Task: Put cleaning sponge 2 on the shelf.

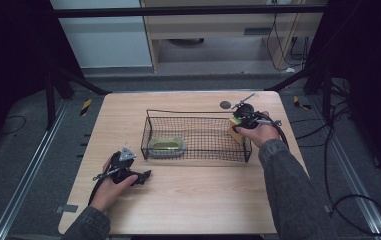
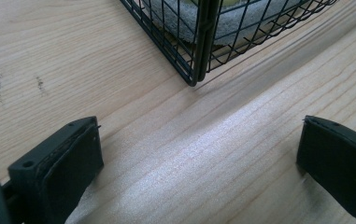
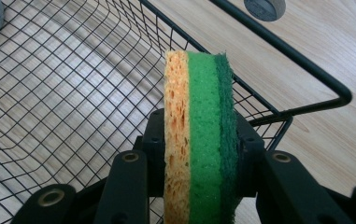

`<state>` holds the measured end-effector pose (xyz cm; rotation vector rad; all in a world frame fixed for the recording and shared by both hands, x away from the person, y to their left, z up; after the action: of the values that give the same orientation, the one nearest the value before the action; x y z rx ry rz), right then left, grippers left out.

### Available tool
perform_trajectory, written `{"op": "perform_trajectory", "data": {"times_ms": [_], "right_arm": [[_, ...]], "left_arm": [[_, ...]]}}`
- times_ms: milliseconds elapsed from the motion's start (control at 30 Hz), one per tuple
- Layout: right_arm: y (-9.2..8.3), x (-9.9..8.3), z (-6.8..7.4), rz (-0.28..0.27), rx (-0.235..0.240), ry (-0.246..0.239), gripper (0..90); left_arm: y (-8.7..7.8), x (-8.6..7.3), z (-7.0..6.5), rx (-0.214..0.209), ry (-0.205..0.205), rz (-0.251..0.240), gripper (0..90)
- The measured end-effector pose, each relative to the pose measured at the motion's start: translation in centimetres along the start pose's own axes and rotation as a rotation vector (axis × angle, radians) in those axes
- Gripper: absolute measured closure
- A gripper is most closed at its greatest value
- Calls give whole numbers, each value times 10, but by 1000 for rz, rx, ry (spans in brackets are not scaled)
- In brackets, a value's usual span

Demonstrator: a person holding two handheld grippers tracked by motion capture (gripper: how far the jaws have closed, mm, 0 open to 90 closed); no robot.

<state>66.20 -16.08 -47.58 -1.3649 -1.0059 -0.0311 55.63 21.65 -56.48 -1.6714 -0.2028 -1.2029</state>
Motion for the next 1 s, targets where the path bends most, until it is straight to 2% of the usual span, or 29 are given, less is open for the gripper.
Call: {"op": "perform_trajectory", "data": {"times_ms": [300,733,900,1000], "right_arm": [[5,-4,3,11,1,-21,652],[8,-4,6,21,-4,-21,640],[6,-4,8,25,-2,-17,547],[3,-3,9,22,0,-18,532]], "left_arm": [[0,0,0,-2,-2,0,0],[0,0,0,-2,-3,0,0],[0,0,0,-3,-3,-1,0],[0,0,0,-3,-2,0,0]]}}
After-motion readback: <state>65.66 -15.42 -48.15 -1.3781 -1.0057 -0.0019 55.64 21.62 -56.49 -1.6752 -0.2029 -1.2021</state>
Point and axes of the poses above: each handheld gripper's, and its own axes: y roughly forward along the jaws, x roughly out of its top, z roughly to its left, the point moved 8 cm from there along y, roughly forward along the jaws, and after that the axes turned 6 degrees about -z, right-handed, at the moved point
